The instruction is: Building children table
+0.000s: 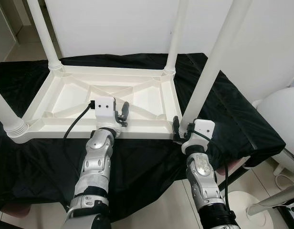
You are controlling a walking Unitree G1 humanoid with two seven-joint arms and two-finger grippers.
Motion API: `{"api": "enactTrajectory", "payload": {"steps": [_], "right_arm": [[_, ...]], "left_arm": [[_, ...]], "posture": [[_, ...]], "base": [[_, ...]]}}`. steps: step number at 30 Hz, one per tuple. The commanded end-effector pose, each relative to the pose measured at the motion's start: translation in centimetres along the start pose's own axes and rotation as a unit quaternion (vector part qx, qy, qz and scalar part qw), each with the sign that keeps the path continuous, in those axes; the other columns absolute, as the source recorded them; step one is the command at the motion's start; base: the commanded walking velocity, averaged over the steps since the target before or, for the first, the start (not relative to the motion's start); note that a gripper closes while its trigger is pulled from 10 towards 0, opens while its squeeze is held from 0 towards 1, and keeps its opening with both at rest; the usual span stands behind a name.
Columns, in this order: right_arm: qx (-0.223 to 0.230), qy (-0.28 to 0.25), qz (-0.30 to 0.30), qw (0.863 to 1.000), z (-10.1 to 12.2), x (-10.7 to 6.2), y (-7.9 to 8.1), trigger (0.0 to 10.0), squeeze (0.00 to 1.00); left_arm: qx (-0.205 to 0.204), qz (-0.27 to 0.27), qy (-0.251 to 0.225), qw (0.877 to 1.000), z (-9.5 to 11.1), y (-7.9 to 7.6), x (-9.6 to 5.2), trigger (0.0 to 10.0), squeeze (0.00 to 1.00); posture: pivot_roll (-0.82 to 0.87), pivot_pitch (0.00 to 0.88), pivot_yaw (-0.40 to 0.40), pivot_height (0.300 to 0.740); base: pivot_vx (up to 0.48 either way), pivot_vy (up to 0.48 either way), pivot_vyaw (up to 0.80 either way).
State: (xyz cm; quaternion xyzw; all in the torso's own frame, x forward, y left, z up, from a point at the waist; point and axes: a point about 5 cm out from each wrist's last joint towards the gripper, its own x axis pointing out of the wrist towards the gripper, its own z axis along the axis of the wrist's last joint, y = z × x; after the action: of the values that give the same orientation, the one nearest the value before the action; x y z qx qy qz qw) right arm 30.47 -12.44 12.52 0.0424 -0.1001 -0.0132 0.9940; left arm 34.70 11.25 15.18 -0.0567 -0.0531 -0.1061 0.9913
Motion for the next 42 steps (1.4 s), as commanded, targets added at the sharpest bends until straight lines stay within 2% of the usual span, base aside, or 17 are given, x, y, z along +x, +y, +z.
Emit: {"api": "enactTrajectory", "payload": {"steps": [1,5,10,14,16,17,18,21,23,27,29,30,31,33,36,37,42], "right_arm": [[0.003,0.002,0.002,1.0,-0.1,-0.2,0.0,10.0,0.0],[0.003,0.001,0.003,1.0,-0.1,-0.2,0.0,10.0,0.0],[-0.007,-0.005,0.026,1.0,0.2,0.1,-0.7,10.0,0.0],[-0.017,-0.001,0.061,0.998,0.4,0.4,-1.5,10.0,0.0],[-0.016,0.0,0.065,0.998,0.5,0.4,-1.5,10.0,0.0],[-0.015,0.008,0.116,0.993,0.5,0.6,-1.6,10.0,0.0],[-0.015,0.008,0.116,0.993,0.5,0.6,-1.6,10.0,0.0],[-0.021,0.015,0.163,0.986,0.5,0.7,-1.6,10.0,0.0],[-0.026,0.024,0.202,0.979,0.5,0.7,-1.6,10.0,0.0],[-0.038,0.038,0.251,0.967,0.4,0.8,-1.8,10.0,0.0],[-0.046,0.042,0.264,0.963,0.4,1.1,-2.4,10.0,0.0],[-0.049,0.043,0.268,0.961,0.5,1.2,-2.6,10.0,0.0],[-0.049,0.043,0.268,0.961,0.5,1.2,-2.6,10.0,0.0],[-0.062,0.044,0.276,0.958,0.8,1.8,-3.4,10.0,0.0],[-0.064,0.044,0.279,0.957,0.9,2.1,-3.6,10.0,0.0],[-0.072,0.047,0.294,0.952,1.2,2.7,-3.8,10.0,0.0],[-0.088,0.05,0.316,0.943,1.5,3.5,-3.8,10.0,0.0]], "left_arm": [[0.003,0.108,-0.002,0.994,-0.1,0.9,-0.3,10.0,0.0],[0.002,0.107,-0.003,0.994,0.0,0.9,-0.2,10.0,0.0],[0.03,0.047,-0.013,0.998,0.4,0.5,-0.1,10.0,0.0],[0.049,-0.052,-0.014,0.997,0.4,-1.0,-0.3,10.0,0.0],[0.051,-0.062,-0.014,0.997,0.4,-1.1,-0.3,10.0,0.0],[0.071,-0.147,-0.01,0.987,0.4,-1.7,-1.1,10.0,0.0],[0.071,-0.147,-0.01,0.987,0.4,-1.7,-1.1,10.0,0.0],[0.086,-0.226,-0.006,0.97,0.4,-2.4,-2.1,10.0,0.0],[0.076,-0.298,0.005,0.952,0.7,-3.1,-3.1,10.0,0.0],[0.077,-0.394,0.026,0.915,1.0,-3.9,-4.8,10.0,0.0],[0.081,-0.427,0.041,0.9,1.1,-4.0,-5.5,10.0,0.0],[0.081,-0.439,0.046,0.893,1.1,-4.0,-5.8,10.0,0.0],[0.081,-0.439,0.046,0.893,1.1,-4.0,-5.8,10.0,0.0],[0.097,-0.466,0.053,0.878,1.3,-4.0,-6.3,10.0,0.0],[0.101,-0.474,0.055,0.873,1.4,-4.0,-6.5,10.0,0.0],[0.097,-0.492,0.059,0.863,1.6,-4.1,-6.7,10.0,0.0],[0.083,-0.514,0.076,0.85,1.7,-4.3,-7.2,10.0,0.0]], "posture": [[0.01,0.0,-0.015,0.74],[0.01,0.0,-0.015,0.74],[0.01,0.0,-0.009,0.74],[0.01,0.0,-0.012,0.74],[0.01,0.0,-0.012,0.74],[0.01,0.0,-0.009,0.74],[0.01,0.0,-0.009,0.74],[0.01,0.007,-0.01,0.74],[0.01,0.0,-0.012,0.74],[0.02,0.011,-0.009,0.74],[0.02,0.012,-0.009,0.74],[0.02,0.012,-0.009,0.74],[0.02,0.012,-0.009,0.74],[0.03,0.009,-0.004,0.74],[0.03,0.007,-0.002,0.74],[0.03,0.005,0.002,0.74],[0.03,0.005,0.014,0.74]], "base": [[0.0,0.0,0.0],[0.0,0.0,0.0],[0.0,0.0,0.0],[0.0,0.0,0.0],[0.0,0.0,0.0],[0.0,0.0,0.0],[0.0,0.0,0.0],[0.0,0.0,0.0],[0.0,0.0,0.0],[0.0,0.0,0.0],[0.0,0.0,0.0],[0.0,0.0,0.0],[0.0,0.0,0.0],[0.0,0.0,0.0],[0.0,0.0,0.0],[0.0,0.0,0.0],[0.0,0.0,0.0]]}}
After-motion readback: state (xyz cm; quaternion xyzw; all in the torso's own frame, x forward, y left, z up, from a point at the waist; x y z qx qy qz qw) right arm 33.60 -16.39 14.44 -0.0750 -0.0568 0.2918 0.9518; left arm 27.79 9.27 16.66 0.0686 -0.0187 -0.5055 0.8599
